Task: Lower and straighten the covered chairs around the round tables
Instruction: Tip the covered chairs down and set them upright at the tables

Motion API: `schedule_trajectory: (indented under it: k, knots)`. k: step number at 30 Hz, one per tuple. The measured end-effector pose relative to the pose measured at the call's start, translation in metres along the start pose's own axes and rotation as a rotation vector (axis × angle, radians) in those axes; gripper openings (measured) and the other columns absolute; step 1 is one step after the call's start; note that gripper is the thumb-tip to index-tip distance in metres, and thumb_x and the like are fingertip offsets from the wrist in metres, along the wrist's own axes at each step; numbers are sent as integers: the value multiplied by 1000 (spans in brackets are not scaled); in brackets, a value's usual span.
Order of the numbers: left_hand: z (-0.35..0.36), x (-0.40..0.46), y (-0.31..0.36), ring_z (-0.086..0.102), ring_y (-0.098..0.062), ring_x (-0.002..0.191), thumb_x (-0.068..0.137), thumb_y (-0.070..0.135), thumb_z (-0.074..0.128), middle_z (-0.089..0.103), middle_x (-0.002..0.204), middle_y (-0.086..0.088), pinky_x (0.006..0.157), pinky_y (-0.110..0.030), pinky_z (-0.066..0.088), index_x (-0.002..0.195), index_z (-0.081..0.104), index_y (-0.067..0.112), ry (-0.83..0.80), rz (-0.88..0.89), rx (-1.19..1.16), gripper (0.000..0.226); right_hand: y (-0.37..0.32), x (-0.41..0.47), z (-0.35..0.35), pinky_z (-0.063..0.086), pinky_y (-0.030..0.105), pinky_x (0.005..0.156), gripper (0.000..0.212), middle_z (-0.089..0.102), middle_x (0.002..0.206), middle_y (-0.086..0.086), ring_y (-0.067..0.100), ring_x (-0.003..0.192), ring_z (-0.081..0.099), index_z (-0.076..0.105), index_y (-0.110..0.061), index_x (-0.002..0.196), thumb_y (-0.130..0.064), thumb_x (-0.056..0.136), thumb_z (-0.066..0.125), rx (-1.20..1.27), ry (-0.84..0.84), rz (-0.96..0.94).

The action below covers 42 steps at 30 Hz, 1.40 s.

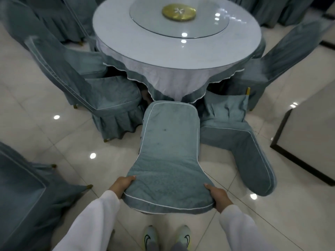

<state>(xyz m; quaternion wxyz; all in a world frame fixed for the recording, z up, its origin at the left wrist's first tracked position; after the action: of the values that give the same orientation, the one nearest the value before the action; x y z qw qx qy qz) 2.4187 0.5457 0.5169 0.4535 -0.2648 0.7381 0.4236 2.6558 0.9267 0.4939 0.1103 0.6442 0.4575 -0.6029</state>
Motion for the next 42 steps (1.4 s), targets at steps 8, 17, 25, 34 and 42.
schedule_trajectory:
  k: [8, 17, 25, 34, 42]
  knots:
    - [-15, -34, 63, 65, -30, 91, 92, 34, 61, 65, 112, -15, 63, -31, 52, 126, 48, 8, 64, 51, 20, 45, -64, -54, 8, 53, 33, 65, 36, 64, 112, 8, 27, 91, 64, 48, -18, 126, -28, 95, 61, 50, -73, -127]
    - [1, -42, 154, 61, -26, 90, 100, 33, 50, 61, 114, -10, 70, -37, 53, 124, 50, 25, 120, 124, -126, 25, -163, -63, 17, 60, 37, 75, 12, 66, 109, 8, 27, 92, 63, 65, -24, 101, -34, 95, 63, -10, -235, -187]
    - [12, -24, 213, 55, -28, 98, 102, 37, 47, 56, 121, -10, 63, -35, 49, 120, 49, 22, 232, 208, -92, 24, -228, -48, 26, 58, 35, 73, 20, 66, 115, 7, 28, 100, 64, 62, -18, 112, -31, 98, 55, -15, -251, -253]
    - [2, -19, 289, 55, -40, 109, 101, 30, 40, 59, 125, -24, 93, -44, 44, 108, 58, 5, 456, 450, 580, 32, -267, -46, 37, 56, 33, 67, 18, 65, 117, 8, 33, 106, 65, 62, -21, 110, -31, 100, 51, -39, -222, -266]
    - [48, -24, 344, 61, -32, 112, 95, 30, 48, 67, 122, -12, 97, -36, 47, 105, 66, 12, 121, 492, 864, 28, -295, -66, 31, 57, 34, 69, 27, 65, 119, 8, 27, 91, 68, 61, -21, 122, -24, 108, 37, -222, -220, -344]
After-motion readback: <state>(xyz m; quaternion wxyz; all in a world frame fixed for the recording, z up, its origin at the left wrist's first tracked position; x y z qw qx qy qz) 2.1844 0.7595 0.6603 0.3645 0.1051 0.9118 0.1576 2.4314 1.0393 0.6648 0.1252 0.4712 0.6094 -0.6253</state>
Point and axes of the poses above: each hand's wrist, its own x-axis towards the middle knuckle, its own z-axis out of the palm, y = z × x, the point moved 10 cm from there along x, towards the middle knuckle
